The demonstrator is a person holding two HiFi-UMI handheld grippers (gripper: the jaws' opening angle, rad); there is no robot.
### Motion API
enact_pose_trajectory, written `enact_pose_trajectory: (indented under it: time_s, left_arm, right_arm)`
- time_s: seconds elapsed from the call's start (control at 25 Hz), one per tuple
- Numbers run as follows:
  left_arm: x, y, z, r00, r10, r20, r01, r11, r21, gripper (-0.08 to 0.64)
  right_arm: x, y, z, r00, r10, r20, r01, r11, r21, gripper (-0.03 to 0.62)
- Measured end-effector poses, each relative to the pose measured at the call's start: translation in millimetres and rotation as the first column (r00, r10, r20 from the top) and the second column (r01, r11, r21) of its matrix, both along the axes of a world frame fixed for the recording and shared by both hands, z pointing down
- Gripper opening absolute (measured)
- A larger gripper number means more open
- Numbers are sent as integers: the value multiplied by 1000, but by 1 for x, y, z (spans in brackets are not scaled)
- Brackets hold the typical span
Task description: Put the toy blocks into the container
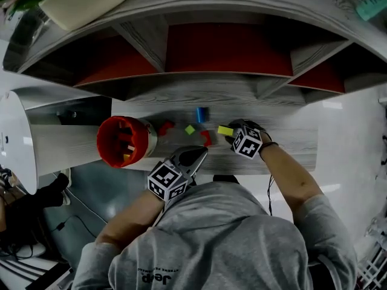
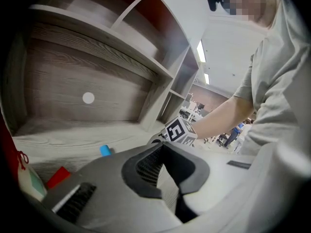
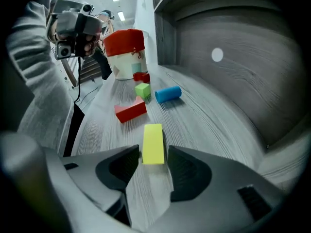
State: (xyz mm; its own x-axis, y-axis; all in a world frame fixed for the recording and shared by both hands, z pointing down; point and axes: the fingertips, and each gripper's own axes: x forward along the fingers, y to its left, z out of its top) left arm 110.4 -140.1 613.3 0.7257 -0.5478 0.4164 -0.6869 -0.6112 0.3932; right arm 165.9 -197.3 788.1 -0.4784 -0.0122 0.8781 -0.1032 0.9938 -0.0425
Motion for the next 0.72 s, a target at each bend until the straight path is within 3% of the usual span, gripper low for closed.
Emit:
enact_pose_trajectory:
  time_s: [0.08,0.32,0.56,0.72]
  left_arm:
    - [-1,-1,0,1000,-6,1,6,1000,0,11]
    - [-5,-4,-9,1000,-27,-16,27,1000,13,11]
    - [-26,-14,-60,995,-50,-82,58,994,96,11]
    - [-65,-14,-110,992,-80,-96,97,978,185,11]
  right_arm:
    - [0,0,-1,1000,-15,8,15,1000,3,161]
    - [0,5,-15,999,-16,38,16,1000,-4,158]
    - [-17,-17,-102,990,15,140,-23,999,49,158]
    - [-54,-22,-177,980,-9,196,-12,995,103,158]
